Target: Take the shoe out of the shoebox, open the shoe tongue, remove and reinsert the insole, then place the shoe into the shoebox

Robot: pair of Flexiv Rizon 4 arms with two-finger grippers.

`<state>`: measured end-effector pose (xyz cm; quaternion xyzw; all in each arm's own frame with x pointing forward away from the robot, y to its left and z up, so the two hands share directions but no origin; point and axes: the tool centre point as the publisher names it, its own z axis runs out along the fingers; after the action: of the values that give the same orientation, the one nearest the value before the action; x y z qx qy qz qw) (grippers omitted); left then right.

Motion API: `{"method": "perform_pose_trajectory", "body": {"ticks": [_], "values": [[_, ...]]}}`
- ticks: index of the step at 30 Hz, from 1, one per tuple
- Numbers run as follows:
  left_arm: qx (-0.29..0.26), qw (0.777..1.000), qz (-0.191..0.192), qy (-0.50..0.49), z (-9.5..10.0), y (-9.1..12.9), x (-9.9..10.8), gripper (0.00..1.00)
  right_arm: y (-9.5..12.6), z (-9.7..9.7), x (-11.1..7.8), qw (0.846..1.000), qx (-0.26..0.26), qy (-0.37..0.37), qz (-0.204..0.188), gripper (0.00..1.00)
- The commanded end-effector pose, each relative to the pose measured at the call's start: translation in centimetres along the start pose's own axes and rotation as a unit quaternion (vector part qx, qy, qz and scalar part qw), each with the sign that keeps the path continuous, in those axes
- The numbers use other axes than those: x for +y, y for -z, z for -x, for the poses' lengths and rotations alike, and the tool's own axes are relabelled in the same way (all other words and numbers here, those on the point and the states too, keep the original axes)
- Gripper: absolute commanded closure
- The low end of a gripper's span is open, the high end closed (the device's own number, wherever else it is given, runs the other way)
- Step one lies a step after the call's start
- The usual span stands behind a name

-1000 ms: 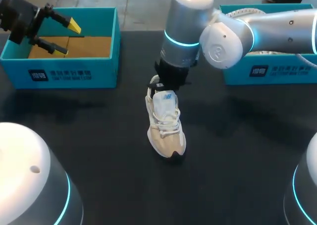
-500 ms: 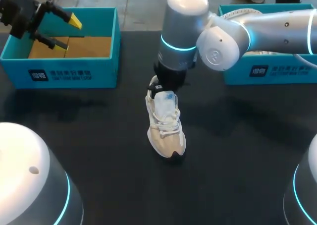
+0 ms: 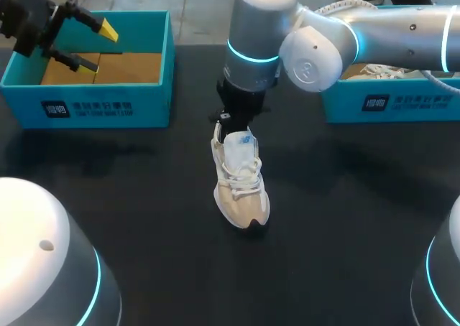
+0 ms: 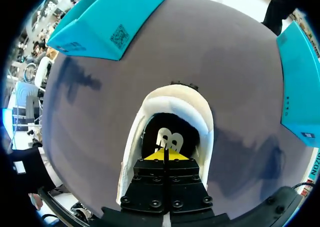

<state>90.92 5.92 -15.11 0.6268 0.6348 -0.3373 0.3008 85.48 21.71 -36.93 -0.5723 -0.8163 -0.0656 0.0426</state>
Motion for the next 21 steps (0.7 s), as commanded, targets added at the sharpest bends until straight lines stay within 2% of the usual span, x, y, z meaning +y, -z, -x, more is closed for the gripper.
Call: {"method": "perform_pose_trajectory", "body": {"ticks": [1, 9, 15, 21], "values": [[0.002, 1.0, 0.001, 0.0, 0.0, 0.0, -0.2, 0.0, -1.6, -0.1, 0.9, 1.0, 0.006, 0.0, -0.009, 1.0], [0.002, 1.0, 0.001, 0.0, 0.0, 0.0, -0.2, 0.0, -2.7, 0.1, 0.7, 1.0, 0.002, -0.013, -0.019, 1.0], [0.002, 1.0, 0.001, 0.0, 0.0, 0.0, -0.2, 0.0, -1.1, -0.2, 0.4, 0.999, -0.039, -0.024, 0.004, 1.0], [0.002, 1.0, 0.001, 0.0, 0.0, 0.0, -0.2, 0.0, -1.2, -0.3, 1.5, 0.998, -0.049, -0.018, 0.018, 1.0]]}}
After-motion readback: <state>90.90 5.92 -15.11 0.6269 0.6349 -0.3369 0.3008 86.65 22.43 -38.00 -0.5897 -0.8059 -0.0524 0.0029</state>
